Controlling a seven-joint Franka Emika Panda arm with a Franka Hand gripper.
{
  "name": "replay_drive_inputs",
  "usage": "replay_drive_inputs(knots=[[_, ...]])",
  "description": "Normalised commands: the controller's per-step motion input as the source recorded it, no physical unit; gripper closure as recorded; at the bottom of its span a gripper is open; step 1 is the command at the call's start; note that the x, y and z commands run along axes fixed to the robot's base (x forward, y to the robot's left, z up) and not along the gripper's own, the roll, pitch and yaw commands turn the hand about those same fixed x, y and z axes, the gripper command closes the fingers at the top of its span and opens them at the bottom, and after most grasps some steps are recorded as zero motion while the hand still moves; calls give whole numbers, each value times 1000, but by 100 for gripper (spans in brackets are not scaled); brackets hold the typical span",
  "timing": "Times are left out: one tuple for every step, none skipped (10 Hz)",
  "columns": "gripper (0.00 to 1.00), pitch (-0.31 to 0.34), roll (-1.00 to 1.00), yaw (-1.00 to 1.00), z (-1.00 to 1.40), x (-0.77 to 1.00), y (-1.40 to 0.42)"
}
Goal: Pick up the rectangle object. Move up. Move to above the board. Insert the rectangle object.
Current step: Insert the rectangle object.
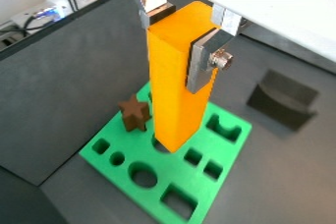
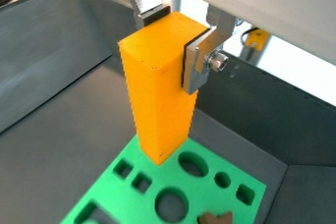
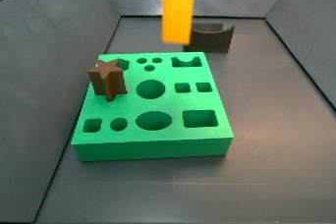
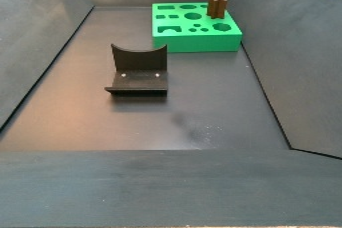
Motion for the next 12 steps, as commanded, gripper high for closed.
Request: replay_drive_inputs(knots=[[100, 0, 0, -920, -163, 3, -300], [100, 0, 0, -997, -214, 0, -174], [100, 0, 0, -1000, -249, 0, -134], [100, 0, 0, -1000, -294, 0, -63], [100, 0, 0, -1000, -306, 0, -46], [100, -10, 0, -1000, -297, 0, -20], [100, -17, 0, -1000, -289, 0, 0], [100, -17, 0, -1000, -283, 0, 0], [100, -17, 0, -1000, -283, 0, 0], [100, -17, 0, -1000, -283, 0, 0], [100, -16, 0, -1000, -283, 0, 0], [100, -23, -4, -1000, -271, 0, 0]])
